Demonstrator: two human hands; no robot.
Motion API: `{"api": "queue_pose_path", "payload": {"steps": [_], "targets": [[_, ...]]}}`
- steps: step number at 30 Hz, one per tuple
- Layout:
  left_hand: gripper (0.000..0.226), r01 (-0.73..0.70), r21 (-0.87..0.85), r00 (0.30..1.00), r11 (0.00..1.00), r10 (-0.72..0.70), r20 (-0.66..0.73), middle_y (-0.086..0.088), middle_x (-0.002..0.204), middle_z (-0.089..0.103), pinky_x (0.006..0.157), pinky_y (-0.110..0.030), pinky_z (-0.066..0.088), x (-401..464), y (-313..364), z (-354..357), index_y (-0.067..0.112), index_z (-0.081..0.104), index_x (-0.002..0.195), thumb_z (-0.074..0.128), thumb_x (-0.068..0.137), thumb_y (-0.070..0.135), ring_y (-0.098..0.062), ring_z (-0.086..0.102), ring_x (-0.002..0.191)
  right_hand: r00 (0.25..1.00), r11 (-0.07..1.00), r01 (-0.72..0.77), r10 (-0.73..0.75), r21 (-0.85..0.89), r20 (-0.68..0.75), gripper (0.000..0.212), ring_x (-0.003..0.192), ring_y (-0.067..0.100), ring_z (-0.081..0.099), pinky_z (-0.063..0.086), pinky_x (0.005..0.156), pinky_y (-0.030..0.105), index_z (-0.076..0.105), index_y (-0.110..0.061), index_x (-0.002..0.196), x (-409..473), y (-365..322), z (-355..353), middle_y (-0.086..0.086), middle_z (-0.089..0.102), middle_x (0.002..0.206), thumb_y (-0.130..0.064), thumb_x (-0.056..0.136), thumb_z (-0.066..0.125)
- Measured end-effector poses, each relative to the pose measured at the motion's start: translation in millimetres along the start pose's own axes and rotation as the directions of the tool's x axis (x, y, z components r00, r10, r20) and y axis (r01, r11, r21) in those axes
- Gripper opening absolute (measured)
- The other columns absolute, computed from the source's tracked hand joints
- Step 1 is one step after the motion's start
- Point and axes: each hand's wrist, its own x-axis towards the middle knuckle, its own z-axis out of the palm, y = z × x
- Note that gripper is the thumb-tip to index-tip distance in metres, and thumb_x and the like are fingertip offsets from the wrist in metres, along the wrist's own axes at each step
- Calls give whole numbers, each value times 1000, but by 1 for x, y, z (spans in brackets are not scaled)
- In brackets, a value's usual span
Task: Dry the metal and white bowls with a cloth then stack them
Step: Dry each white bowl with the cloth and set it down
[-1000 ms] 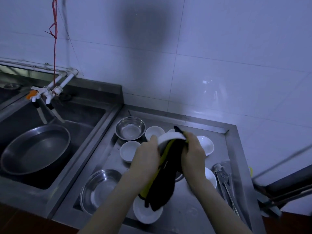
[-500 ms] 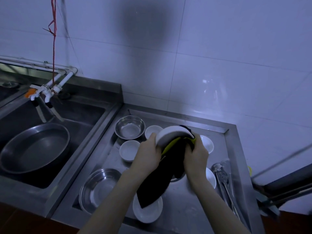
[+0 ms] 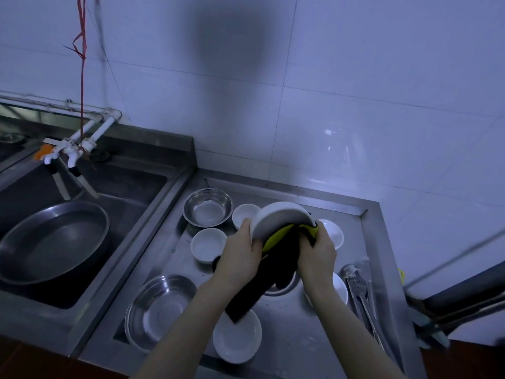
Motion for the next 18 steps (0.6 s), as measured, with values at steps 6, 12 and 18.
{"api": "queue_pose_path", "payload": {"steps": [6, 12, 18], "targets": [[42, -148, 703, 988, 695, 79, 130, -11, 114, 64, 65, -33, 39, 6, 29, -15, 10, 35, 134, 42, 94, 0, -32, 65, 102, 893, 841, 448, -437, -303, 107, 45, 96, 20, 61, 49, 80, 32, 60, -28, 122, -8, -4, 1, -7, 62, 117, -20, 83, 38], [45, -95, 143, 990, 985, 109, -90, 0, 116, 66, 82, -35, 52, 4, 12, -20, 27, 46, 138, 56, 95, 25, -20, 63, 101, 954, 960, 275, -280, -60, -107, 31, 86, -7, 54, 36, 76, 2, 61, -26, 107, 0, -11, -1, -10, 64, 95, -8, 90, 42], [34, -3, -13, 1000, 1000, 3, 5, -18, 97, 67, 79, -50, 51, 0, 3, -6, 8, 49, 121, 42, 93, 26, -39, 63, 91, 996, 996, 87, -87, 5, -8, 29, 87, 14, 59, 42, 74, 21, 61, -22, 104, 6, -3, -1, -10, 65, 88, -1, 90, 47]]}}
